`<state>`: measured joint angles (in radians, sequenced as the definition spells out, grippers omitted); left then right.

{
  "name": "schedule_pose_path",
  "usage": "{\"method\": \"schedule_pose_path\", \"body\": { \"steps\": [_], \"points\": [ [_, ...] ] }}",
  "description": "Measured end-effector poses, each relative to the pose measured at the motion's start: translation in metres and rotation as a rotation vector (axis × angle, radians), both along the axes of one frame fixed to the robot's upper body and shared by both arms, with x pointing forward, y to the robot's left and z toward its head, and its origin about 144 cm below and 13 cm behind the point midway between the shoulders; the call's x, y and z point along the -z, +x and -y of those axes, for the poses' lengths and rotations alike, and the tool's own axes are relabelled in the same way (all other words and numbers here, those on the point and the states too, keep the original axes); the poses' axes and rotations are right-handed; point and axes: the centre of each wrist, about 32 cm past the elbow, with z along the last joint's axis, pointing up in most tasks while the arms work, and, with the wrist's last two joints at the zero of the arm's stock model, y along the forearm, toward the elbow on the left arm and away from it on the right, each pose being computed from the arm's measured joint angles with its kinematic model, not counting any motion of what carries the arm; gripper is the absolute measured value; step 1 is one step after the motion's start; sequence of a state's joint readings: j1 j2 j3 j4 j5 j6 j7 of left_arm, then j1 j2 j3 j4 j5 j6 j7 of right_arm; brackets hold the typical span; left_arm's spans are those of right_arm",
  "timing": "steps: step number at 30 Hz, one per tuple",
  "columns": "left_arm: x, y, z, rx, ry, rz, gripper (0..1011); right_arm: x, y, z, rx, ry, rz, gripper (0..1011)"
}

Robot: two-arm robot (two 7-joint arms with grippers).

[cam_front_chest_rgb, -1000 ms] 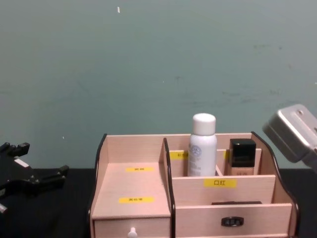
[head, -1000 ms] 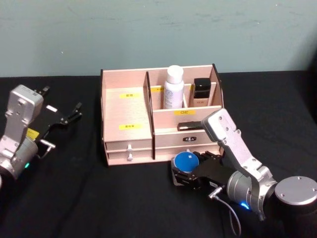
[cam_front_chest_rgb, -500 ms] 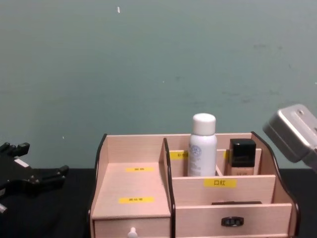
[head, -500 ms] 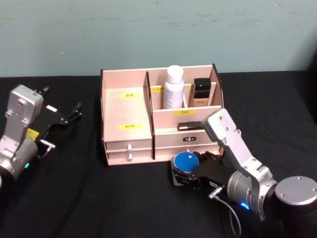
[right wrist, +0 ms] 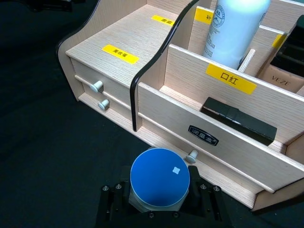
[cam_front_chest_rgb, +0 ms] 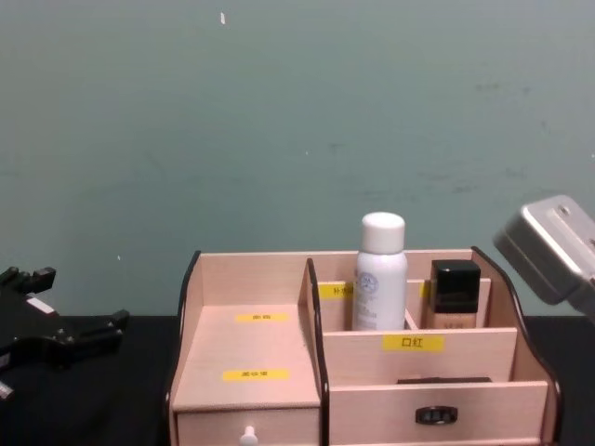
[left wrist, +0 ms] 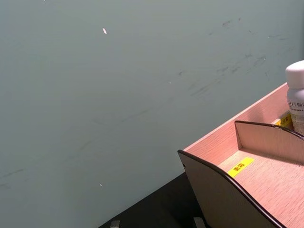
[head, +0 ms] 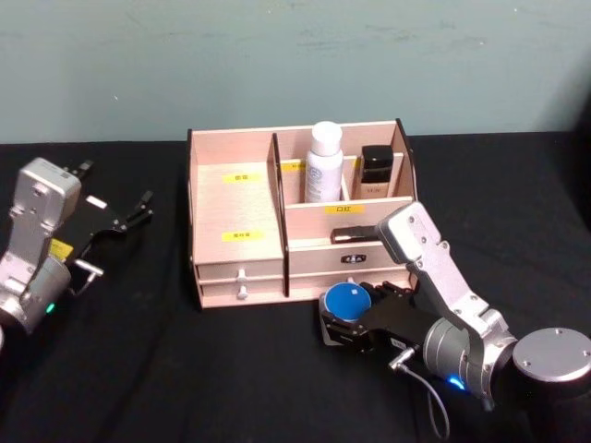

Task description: Pick up the facial cleanser and watermelon frost from the table and place them into the tiered storage box.

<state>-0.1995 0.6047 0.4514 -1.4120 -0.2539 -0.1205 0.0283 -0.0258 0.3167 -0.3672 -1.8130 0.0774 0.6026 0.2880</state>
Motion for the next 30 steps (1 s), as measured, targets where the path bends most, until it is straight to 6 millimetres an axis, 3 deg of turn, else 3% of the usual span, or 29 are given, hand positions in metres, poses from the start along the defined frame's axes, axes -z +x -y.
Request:
{"method": "schedule_pose_path", "body": {
  "steps": [10, 30],
  "points": [
    [0.000, 0.000, 0.000, 0.000, 0.000, 0.000, 1001, -0.002, -0.001, 0.002, 0.000, 0.017, 0.001, 728],
    [0.000, 0.000, 0.000, 0.000, 0.000, 0.000, 1001, -0.027, -0.014, 0.001, -0.056, 0.064, 0.054, 728]
  ]
}}
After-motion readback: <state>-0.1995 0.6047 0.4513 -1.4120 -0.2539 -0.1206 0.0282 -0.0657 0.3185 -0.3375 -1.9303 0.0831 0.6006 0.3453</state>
